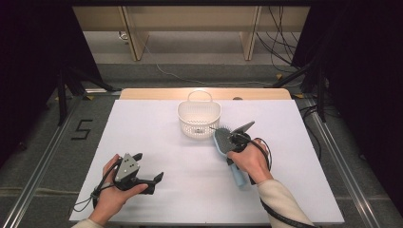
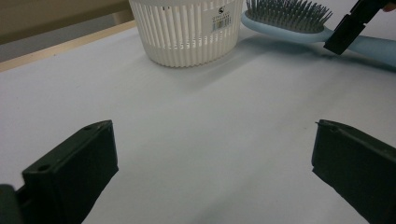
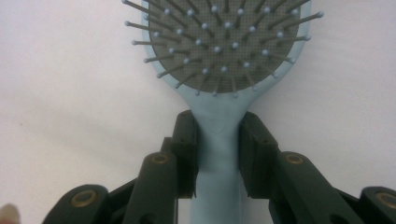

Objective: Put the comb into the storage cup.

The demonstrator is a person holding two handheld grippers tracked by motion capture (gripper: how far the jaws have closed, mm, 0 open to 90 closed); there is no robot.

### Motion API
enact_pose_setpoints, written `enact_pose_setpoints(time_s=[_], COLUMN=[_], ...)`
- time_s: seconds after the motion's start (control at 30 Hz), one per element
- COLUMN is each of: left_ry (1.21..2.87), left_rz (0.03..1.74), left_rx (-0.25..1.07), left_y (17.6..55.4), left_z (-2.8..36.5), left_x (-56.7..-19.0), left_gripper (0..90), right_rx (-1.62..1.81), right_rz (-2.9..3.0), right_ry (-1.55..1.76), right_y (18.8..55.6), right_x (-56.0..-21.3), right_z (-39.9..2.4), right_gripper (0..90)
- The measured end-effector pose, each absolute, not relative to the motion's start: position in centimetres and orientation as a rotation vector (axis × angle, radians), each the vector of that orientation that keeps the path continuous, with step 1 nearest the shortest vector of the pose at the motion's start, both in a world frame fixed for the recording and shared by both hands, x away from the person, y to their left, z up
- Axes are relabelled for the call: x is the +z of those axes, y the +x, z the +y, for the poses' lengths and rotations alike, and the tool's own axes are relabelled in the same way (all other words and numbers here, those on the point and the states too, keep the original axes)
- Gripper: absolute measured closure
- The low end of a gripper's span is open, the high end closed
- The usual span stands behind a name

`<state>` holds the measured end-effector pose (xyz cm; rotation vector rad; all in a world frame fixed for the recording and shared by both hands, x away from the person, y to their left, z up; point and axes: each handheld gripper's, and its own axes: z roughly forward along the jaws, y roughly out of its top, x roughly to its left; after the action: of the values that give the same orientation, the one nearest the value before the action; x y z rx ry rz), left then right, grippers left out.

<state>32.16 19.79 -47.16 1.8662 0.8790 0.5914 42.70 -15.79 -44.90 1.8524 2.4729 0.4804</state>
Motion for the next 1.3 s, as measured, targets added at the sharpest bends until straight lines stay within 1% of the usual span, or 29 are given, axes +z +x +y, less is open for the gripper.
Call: enact_pose_setpoints(time_s=[0.43, 0.77, 1.3], left_ry=[1.867, 1.869, 1.867], left_rz=[0.878, 0.878, 0.878], left_rx=[0.59, 0.59, 0.593], left_y=[32.1, 32.2, 32.1], left_z=[19.8, 19.8, 19.8], left_x=[-47.2, -47.2, -47.2], left_gripper=[0.0, 0.0, 0.0], right_rx=[0.551, 0.703, 0.829], right_rz=[2.457, 2.416, 2.346], right_ry=[1.825, 1.759, 1.683], right_y=[42.3, 41.5, 40.8], right_x=[-44.7, -44.0, -43.7], right_z=[-16.5, -17.1, -17.5], right_gripper=[70.6, 70.6, 70.6])
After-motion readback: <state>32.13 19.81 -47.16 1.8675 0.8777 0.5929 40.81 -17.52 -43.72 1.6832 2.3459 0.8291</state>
